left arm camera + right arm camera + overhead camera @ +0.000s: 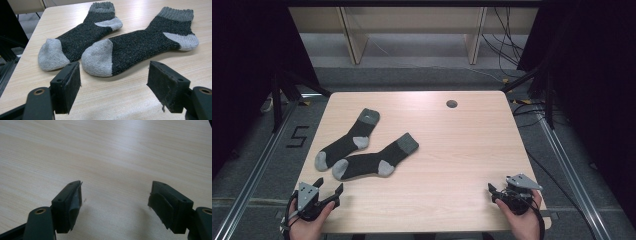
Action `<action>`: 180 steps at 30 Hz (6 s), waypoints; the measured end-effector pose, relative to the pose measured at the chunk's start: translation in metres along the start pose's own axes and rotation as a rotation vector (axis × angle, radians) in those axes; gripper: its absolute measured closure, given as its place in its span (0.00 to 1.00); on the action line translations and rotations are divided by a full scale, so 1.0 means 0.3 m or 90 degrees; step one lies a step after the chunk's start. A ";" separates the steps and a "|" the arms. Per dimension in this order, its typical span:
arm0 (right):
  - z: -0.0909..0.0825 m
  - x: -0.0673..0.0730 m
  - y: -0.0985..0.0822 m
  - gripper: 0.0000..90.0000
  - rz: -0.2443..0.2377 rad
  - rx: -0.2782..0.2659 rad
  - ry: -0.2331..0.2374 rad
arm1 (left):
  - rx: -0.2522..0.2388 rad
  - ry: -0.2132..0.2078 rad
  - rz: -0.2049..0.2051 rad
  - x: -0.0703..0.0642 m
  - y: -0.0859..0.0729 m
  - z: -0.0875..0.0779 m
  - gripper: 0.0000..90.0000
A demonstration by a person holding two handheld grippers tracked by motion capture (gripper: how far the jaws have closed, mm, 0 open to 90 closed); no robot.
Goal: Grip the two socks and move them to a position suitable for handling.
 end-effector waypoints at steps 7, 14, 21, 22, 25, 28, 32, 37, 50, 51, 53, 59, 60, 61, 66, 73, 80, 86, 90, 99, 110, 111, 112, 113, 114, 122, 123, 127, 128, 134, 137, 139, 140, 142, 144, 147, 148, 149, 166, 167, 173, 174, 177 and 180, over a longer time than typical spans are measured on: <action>0.002 -0.013 0.001 0.29 0.003 0.012 -0.004 | -0.002 0.000 -0.002 0.000 0.013 0.003 0.29; 0.006 -0.011 -0.001 0.30 0.004 0.027 -0.006 | -0.005 -0.050 0.046 -0.066 0.083 0.017 0.32; 0.004 -0.020 -0.002 0.30 0.000 0.024 -0.013 | 0.011 -0.085 0.089 -0.127 0.173 0.082 0.34; 0.004 -0.016 -0.004 0.30 0.008 0.036 -0.010 | 0.017 -0.086 0.096 -0.134 0.189 0.093 0.34; 0.007 -0.019 -0.001 0.30 0.005 0.034 -0.003 | 0.033 -0.100 0.111 -0.153 0.232 0.138 0.34; 0.011 -0.018 0.000 0.30 0.001 0.033 -0.007 | 0.050 -0.110 0.129 -0.173 0.269 0.184 0.34; 0.008 -0.012 -0.001 0.30 0.003 0.036 -0.008 | 0.079 -0.131 0.136 -0.199 0.297 0.243 0.34; 0.008 -0.016 0.001 0.30 -0.012 0.033 -0.015 | 0.115 -0.142 0.137 -0.221 0.299 0.302 0.34; 0.010 -0.011 0.001 0.30 -0.007 0.049 -0.004 | 0.203 -0.162 0.112 -0.201 0.273 0.359 0.41; 0.010 -0.012 0.001 0.30 -0.009 0.048 -0.006 | 0.200 -0.158 0.109 -0.200 0.269 0.363 0.41; 0.011 -0.012 0.001 0.30 -0.009 0.049 -0.004 | 0.218 -0.161 0.117 -0.191 0.265 0.364 0.41; 0.011 -0.012 0.001 0.30 -0.005 0.049 -0.005 | 0.221 -0.158 0.099 -0.204 0.268 0.374 0.39; 0.011 -0.012 0.001 0.30 -0.005 0.048 -0.006 | 0.223 -0.156 0.099 -0.205 0.270 0.375 0.38; 0.011 -0.012 0.001 0.30 -0.004 0.049 -0.005 | 0.231 -0.154 0.111 -0.202 0.271 0.375 0.38; 0.012 -0.012 0.001 0.30 -0.005 0.054 -0.005 | 0.245 -0.144 0.120 -0.201 0.271 0.377 0.42; 0.013 -0.012 0.001 0.30 -0.006 0.051 -0.004 | 0.238 -0.128 0.121 -0.200 0.269 0.376 0.64; 0.012 -0.011 0.000 0.30 -0.004 0.055 -0.002 | 0.249 -0.122 0.135 -0.209 0.277 0.373 0.83; 0.012 -0.011 0.001 0.30 0.002 0.054 0.002 | 0.226 -0.150 0.151 -0.209 0.323 0.338 0.86; 0.014 -0.014 0.001 0.30 0.001 0.050 -0.002 | 0.193 -0.167 0.173 -0.242 0.367 0.284 0.86; 0.013 -0.024 0.003 0.30 0.005 0.045 -0.001 | 0.127 -0.226 0.230 -0.369 0.457 0.166 0.87; 0.008 -0.030 0.003 0.30 0.008 0.039 -0.011 | 0.095 -0.285 0.294 -0.507 0.551 0.056 0.87; 0.006 -0.025 0.002 0.30 0.020 0.045 -0.003 | 0.094 -0.290 0.301 -0.519 0.552 0.050 0.87; 0.006 -0.024 0.002 0.30 0.023 0.046 -0.002 | 0.090 -0.298 0.305 -0.533 0.552 0.048 0.87; 0.006 -0.025 0.002 0.30 0.022 0.045 -0.003 | 0.095 -0.303 0.314 -0.544 0.551 0.044 0.87; 0.005 -0.025 0.002 0.30 0.022 0.045 -0.002 | 0.094 -0.307 0.318 -0.556 0.549 0.043 0.87; 0.001 -0.025 0.002 0.30 0.031 0.048 0.000 | 0.106 -0.329 0.345 -0.614 0.504 0.070 0.86; 0.001 -0.025 0.002 0.30 0.031 0.047 0.000 | 0.111 -0.331 0.352 -0.620 0.495 0.074 0.86; 0.002 -0.022 0.003 0.30 0.029 0.046 0.001 | 0.121 -0.346 0.362 -0.643 0.461 0.093 0.86; 0.002 -0.023 0.003 0.30 0.027 0.047 -0.001 | 0.121 -0.347 0.358 -0.649 0.452 0.099 0.86; 0.002 -0.031 0.007 0.30 0.004 0.036 -0.012 | 0.146 -0.348 0.377 -0.675 0.405 0.146 0.86; -0.003 -0.023 0.011 0.30 0.009 0.036 -0.002 | 0.155 -0.339 0.409 -0.683 0.385 0.181 0.86; -0.011 -0.019 0.022 0.30 -0.005 0.024 -0.010 | 0.167 -0.339 0.414 -0.687 0.370 0.206 0.86; -0.016 -0.007 0.028 0.30 0.005 0.023 0.000 | 0.173 -0.342 0.420 -0.689 0.362 0.220 0.85; -0.025 0.007 0.047 0.31 -0.007 0.017 0.010 | 0.184 -0.341 0.418 -0.689 0.348 0.242 0.84; -0.037 0.042 0.067 0.34 0.013 0.023 0.039 | 0.183 -0.340 0.417 -0.688 0.336 0.259 0.82; -0.039 0.076 0.111 0.46 -0.046 0.016 0.061 | 0.176 -0.349 0.419 -0.684 0.330 0.272 0.63; -0.040 0.092 0.126 0.54 -0.055 0.020 0.071 | 0.169 -0.345 0.389 -0.675 0.335 0.267 0.54; -0.042 0.111 0.140 0.58 -0.059 0.023 0.075 | 0.162 -0.345 0.373 -0.666 0.342 0.260 0.48; 0.054 0.266 0.190 0.81 -0.114 0.126 0.086 | 0.255 -0.255 0.321 -0.404 0.229 0.249 0.80; 0.057 0.267 0.189 0.81 -0.108 0.128 0.089 | 0.254 -0.256 0.309 -0.406 0.227 0.255 0.80; 0.057 0.262 0.184 0.81 -0.114 0.128 0.087 | 0.256 -0.239 0.316 -0.410 0.244 0.277 0.80; 0.056 0.262 0.182 0.81 -0.110 0.130 0.089 | 0.256 -0.239 0.319 -0.411 0.245 0.277 0.79; 0.055 0.255 0.183 0.75 -0.112 0.128 0.087 | 0.238 -0.245 0.302 -0.405 0.258 0.264 0.72; 0.034 0.250 0.190 0.70 -0.115 0.103 0.091 | 0.191 -0.221 0.260 -0.363 0.295 0.238 0.59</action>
Point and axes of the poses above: each handheld gripper's, and its own axes: z roughly forward along the jaws, y roughly out of its top, x roughly to its left, the point moved 3 cm from there along z, roughly forward along the jaws, and after that the axes turned 13 degrees about x, right-handed, at the moved point
